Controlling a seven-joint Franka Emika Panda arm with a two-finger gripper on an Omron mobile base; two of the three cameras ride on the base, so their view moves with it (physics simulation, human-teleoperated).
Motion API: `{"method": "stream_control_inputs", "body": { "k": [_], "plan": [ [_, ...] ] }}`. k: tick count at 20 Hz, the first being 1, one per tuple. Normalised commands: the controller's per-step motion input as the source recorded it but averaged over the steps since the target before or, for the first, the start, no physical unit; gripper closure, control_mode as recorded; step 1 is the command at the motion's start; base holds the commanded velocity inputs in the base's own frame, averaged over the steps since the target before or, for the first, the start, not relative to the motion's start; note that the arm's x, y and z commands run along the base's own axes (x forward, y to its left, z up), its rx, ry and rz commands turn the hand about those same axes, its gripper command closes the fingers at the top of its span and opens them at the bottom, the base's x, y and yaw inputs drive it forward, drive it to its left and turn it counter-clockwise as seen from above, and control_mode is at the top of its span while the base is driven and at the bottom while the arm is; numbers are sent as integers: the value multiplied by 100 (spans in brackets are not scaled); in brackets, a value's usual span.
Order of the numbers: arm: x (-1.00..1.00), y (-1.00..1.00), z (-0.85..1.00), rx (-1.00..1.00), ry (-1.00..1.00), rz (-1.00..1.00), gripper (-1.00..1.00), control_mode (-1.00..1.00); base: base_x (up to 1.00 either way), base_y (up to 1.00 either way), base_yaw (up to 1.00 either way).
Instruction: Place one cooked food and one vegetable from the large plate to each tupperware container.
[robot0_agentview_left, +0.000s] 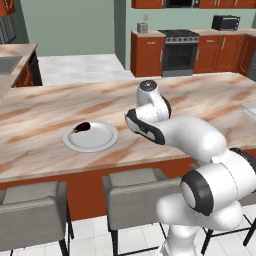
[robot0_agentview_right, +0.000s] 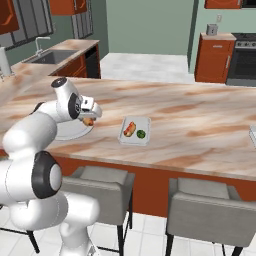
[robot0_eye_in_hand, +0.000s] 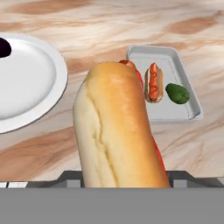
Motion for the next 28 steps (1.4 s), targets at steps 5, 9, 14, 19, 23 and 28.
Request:
{"method": "stream_control_inputs", "body": {
  "k": [5,9,14,19,23,28],
  "plan": [
    [-2,-58,28,10,-4,0,100,-100,0,0,0],
    [-46,-40,34,5,-7,0,100,-100,0,0,0],
    [-10,-10,4,1,0,0,100,100,-32,-63,0],
    [0,0,0,0,0,0,100,100,-37,-100,-1],
    [0,0,0,0,0,0,100,100,-13,-100,0],
    [0,0,0,0,0,0,100,100,-7,-100,0]
  ]
}}
